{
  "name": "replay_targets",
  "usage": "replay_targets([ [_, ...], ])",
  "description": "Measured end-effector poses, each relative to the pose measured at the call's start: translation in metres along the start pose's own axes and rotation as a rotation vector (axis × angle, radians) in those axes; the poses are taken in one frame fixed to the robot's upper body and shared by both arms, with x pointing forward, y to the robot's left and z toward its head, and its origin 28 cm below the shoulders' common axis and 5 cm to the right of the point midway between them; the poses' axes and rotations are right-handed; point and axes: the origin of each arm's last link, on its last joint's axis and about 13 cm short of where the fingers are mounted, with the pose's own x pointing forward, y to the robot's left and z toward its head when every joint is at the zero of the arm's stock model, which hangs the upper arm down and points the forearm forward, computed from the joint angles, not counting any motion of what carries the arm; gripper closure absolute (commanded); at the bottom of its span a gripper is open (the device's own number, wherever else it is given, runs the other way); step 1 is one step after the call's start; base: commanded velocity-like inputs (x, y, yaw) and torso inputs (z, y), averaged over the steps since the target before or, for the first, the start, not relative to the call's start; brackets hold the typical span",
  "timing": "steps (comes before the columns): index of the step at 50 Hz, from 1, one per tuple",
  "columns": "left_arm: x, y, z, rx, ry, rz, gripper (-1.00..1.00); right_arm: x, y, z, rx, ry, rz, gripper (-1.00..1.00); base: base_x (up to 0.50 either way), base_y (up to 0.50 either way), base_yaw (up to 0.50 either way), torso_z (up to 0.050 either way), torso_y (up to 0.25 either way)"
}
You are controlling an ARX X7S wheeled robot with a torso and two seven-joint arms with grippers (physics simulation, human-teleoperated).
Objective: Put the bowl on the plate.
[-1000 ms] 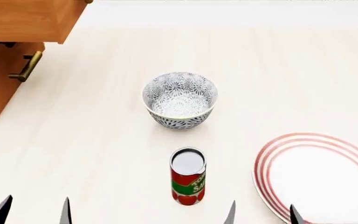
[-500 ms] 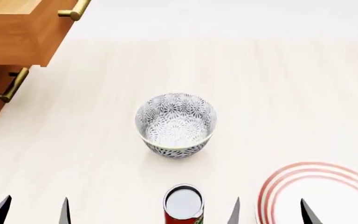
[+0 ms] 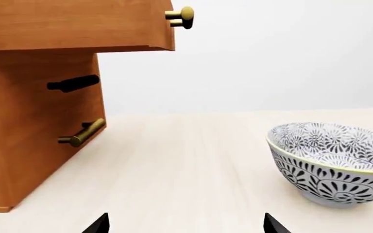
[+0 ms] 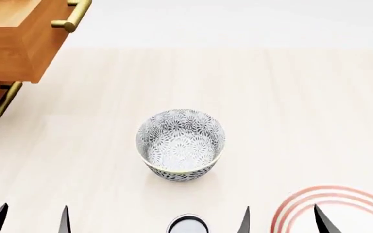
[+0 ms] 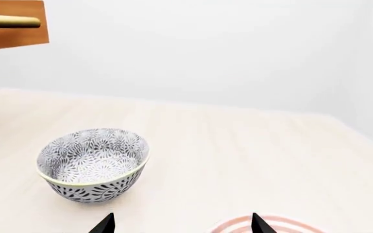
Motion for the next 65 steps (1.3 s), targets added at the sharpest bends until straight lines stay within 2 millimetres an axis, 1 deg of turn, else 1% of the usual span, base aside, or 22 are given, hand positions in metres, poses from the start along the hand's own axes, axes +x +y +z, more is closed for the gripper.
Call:
replay_targets([
  [14,-0.001,0.001,0.0,0.002,0.0,0.006,-1.0,-0.001,0.002,0.005,0.009,-0.008,0.025,-1.0,0.03,0.0,0.0,0.0,0.0],
  [31,-0.002,0.003,-0.001,0.002,0.0,0.011,-1.0,0.0,0.004,0.011,0.018,-0.028,0.045,-1.0,0.19,0.0,0.0,0.0,0.0],
  [38,-0.002,0.003,-0.001,0.002,-0.001,0.015,-1.0,0.0,0.004,0.011,0.015,-0.025,0.045,-1.0,0.18,0.0,0.0,0.0,0.0],
  [54,-0.003,0.008,0.0,0.002,-0.007,0.043,-1.0,0.001,0.007,0.005,-0.023,0.014,0.054,-1.0,0.0,0.0,0.0,0.0,0.0],
  [55,-0.003,0.009,0.0,0.002,-0.007,0.045,-1.0,0.001,0.007,0.007,-0.029,0.008,0.058,-1.0,0.0,0.0,0.0,0.0,0.0],
  [60,-0.003,0.011,0.001,0.003,-0.01,0.055,-1.0,0.015,0.001,0.034,-0.055,-0.008,0.072,-1.0,0.0,0.0,0.0,0.0,0.0],
  [65,-0.002,0.012,0.002,0.004,-0.012,0.065,-1.0,0.029,0.003,0.062,-0.051,0.001,0.095,-1.0,0.0,0.0,0.0,0.0,0.0],
])
